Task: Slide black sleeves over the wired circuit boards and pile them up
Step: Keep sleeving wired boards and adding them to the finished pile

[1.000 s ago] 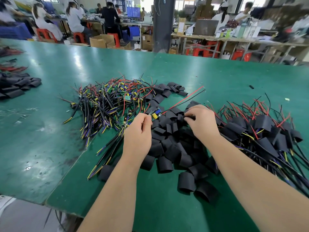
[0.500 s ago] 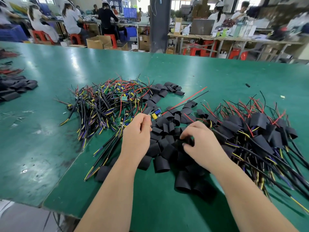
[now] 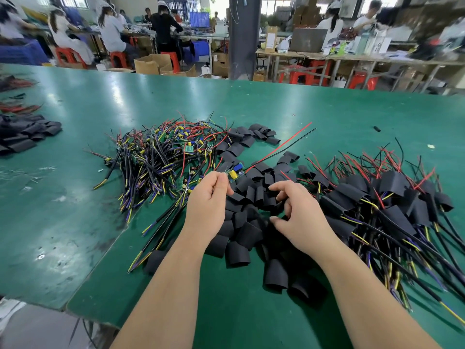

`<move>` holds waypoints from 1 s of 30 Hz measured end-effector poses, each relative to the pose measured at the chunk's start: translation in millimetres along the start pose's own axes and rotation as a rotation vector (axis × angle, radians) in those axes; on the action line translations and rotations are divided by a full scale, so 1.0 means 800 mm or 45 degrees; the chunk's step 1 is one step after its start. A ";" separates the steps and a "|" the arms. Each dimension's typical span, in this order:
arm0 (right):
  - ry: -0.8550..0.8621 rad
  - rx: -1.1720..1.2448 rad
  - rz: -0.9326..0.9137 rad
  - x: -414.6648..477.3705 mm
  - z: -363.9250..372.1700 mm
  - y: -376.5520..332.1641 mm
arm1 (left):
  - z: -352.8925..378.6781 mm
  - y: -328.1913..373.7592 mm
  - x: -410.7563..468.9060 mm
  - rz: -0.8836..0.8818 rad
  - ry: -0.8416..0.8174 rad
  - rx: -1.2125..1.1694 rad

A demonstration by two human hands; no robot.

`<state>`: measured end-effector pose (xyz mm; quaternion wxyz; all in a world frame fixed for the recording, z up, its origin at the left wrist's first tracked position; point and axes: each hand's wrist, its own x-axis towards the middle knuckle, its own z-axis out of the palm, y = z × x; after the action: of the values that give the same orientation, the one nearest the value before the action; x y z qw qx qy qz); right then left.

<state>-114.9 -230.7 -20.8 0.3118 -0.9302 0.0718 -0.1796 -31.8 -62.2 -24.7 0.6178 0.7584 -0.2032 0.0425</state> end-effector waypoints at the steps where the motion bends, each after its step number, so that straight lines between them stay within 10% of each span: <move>1: 0.020 -0.026 -0.006 0.000 -0.001 0.000 | 0.000 0.000 0.000 -0.011 -0.001 -0.020; 7: 0.308 0.418 0.030 -0.004 -0.019 -0.006 | -0.001 0.001 -0.001 -0.018 -0.013 -0.051; 16: -0.090 0.154 -0.074 -0.012 -0.004 -0.005 | -0.002 0.000 0.000 -0.039 -0.052 -0.100; 30: 0.492 2.046 0.324 -0.001 -0.062 0.005 | -0.006 0.019 -0.006 -0.182 -0.328 -0.384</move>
<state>-134.5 -261.1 13.6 0.8804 -0.3623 0.0784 -0.2958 -40.6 -58.8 -11.3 0.6947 0.6690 -0.2305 -0.1297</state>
